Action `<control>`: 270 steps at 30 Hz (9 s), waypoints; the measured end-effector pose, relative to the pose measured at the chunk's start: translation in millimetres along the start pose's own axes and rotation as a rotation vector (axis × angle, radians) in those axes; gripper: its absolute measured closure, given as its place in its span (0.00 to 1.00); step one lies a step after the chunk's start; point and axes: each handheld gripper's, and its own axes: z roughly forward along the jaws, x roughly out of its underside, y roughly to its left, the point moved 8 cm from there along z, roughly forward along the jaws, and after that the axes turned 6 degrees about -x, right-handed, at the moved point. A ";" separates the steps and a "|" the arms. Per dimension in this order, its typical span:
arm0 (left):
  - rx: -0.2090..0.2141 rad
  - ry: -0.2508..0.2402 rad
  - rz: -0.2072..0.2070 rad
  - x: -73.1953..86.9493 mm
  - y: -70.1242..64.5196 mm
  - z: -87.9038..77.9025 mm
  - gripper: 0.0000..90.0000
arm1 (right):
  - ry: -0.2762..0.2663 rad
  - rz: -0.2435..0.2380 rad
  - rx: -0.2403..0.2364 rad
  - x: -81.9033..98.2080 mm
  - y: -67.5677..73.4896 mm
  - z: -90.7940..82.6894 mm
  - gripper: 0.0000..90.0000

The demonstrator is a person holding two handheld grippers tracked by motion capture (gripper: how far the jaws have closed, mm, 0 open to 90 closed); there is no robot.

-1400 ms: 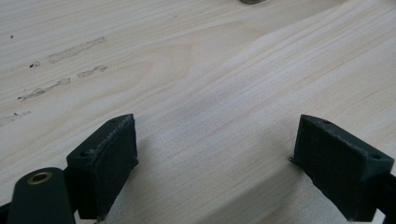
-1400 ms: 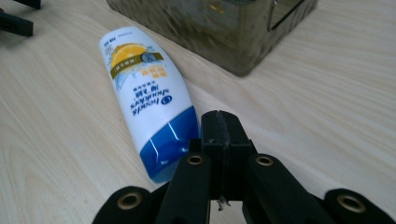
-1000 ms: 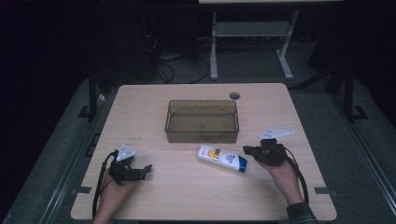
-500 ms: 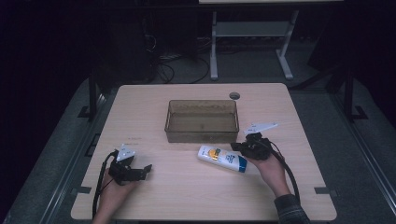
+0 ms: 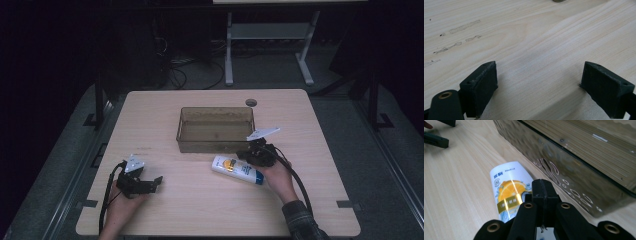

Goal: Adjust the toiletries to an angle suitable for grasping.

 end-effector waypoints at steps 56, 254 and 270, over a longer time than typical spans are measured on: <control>0.000 0.001 0.000 0.0 0.0 0.0 0.13 | 0.154 -0.094 -0.055 -10.2 18.9 52.3 1.00; 0.004 0.000 -0.002 0.7 -0.7 -0.7 0.14 | 0.024 -0.062 -0.110 10.3 75.5 17.0 1.00; 0.002 0.002 0.000 0.4 -0.7 -0.3 0.14 | 0.113 -0.163 -0.142 13.2 117.7 56.1 1.00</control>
